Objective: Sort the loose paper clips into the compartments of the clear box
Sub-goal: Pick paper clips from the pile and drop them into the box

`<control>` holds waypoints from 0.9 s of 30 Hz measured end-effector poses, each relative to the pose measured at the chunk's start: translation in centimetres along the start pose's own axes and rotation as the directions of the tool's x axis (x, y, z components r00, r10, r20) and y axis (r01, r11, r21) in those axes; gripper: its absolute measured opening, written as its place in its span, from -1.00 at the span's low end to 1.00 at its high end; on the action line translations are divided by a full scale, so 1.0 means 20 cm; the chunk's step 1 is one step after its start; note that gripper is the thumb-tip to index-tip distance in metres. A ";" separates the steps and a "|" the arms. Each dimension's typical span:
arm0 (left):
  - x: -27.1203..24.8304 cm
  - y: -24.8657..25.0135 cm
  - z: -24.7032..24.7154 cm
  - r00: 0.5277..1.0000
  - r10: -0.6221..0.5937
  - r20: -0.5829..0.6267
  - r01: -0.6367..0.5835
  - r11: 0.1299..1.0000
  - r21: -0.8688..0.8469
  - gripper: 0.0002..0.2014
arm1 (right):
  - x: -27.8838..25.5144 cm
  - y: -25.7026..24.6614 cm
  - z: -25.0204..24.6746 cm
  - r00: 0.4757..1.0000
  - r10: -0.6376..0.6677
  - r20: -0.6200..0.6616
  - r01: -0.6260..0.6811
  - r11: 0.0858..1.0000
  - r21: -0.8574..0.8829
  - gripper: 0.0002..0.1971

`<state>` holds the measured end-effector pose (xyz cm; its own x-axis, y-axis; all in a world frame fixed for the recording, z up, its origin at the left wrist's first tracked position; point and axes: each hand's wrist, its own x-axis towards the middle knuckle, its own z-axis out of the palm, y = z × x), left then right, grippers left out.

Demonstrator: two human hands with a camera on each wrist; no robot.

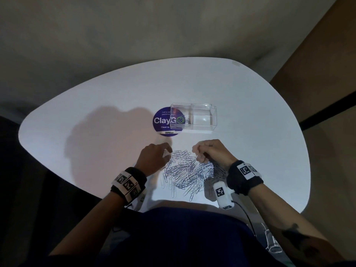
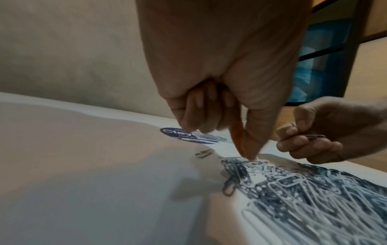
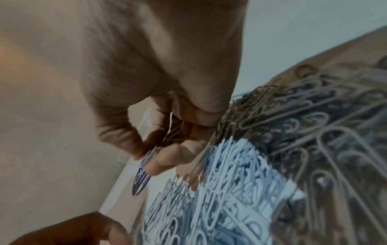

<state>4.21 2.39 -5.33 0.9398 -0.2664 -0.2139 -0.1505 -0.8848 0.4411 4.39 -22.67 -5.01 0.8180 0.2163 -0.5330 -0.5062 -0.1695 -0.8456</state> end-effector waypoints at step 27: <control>-0.06 0.04 0.04 0.977 0.064 0.202 -0.012 0.969 -0.247 -0.95 | -0.03 0.05 -0.02 0.969 -0.212 0.128 0.245 0.901 -0.357 -0.93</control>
<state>2.77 1.64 -5.41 0.8470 -0.3939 -0.3569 -0.0813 -0.7596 0.6453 3.51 -23.30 -5.50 0.8650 0.3685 -0.3406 -0.1586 -0.4432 -0.8823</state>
